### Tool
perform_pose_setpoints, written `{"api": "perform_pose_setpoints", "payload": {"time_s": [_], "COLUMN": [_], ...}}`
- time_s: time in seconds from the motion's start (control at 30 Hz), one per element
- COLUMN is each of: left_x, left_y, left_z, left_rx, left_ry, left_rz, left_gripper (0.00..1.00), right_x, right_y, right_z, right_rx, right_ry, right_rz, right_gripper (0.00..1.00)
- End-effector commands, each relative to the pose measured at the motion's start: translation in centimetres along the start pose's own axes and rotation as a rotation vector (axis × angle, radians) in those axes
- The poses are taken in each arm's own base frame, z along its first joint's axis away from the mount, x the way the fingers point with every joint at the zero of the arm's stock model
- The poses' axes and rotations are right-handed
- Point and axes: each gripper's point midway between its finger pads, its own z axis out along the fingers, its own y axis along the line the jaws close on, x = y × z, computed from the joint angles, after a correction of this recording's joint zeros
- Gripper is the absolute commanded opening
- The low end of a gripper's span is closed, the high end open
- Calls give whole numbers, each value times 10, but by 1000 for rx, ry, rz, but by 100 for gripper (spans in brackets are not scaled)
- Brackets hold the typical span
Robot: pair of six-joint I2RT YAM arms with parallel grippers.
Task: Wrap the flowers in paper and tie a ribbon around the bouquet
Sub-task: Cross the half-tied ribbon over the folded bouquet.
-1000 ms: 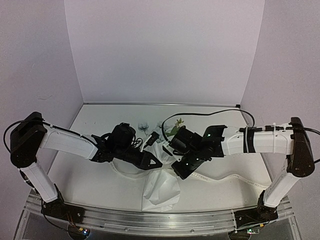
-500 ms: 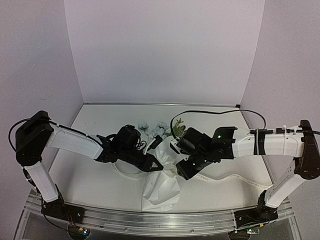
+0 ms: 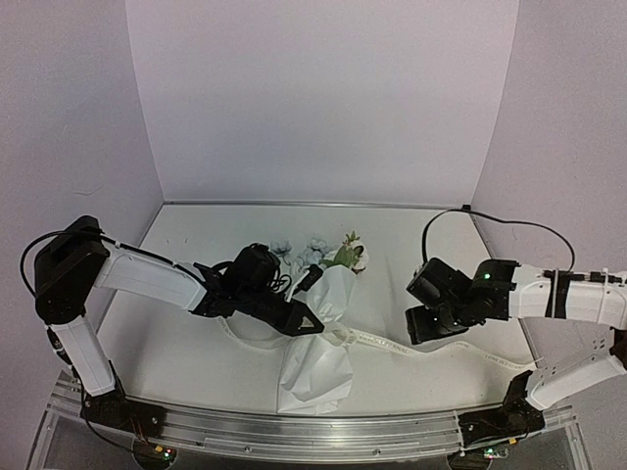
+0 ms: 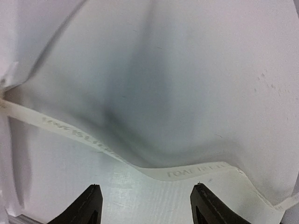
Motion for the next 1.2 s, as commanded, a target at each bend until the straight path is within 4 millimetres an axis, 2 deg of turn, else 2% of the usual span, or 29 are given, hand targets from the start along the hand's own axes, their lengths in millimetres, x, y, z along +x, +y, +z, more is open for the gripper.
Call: {"api": "perform_pose_setpoints", "payload": {"time_s": [0.0,0.17,0.3,0.6,0.93,1.0,1.17], "left_x": [-14,-16,-17,-18,-17,-17,-19], "left_y": [-13,-15,-15,-15,-17,-17,-18], "left_z": [0,0,0,0,0,1,0], "left_rx": [31,34,35,32,42,43,47], "left_ry": [-19,-22,-24,-24,-23,-22,-23], "left_rz": [48,54,55,60,60,61,65], "left_gripper": [6,6,5,5,4,4,5], "right_x": [18,28,35,53,55,57,61], "right_y": [-54,-86,-99,-107,-105,-104,-103], "right_z": [8,17,25,40,62,67,74], "right_rx": [169,278,337,400,434,435,444], "right_ry": [-18,-47,-46,-58,-85,-86,-79], "right_rz": [284,505,648,897,967,978,981], "right_gripper": [67,70,69,62,58,54,29]}}
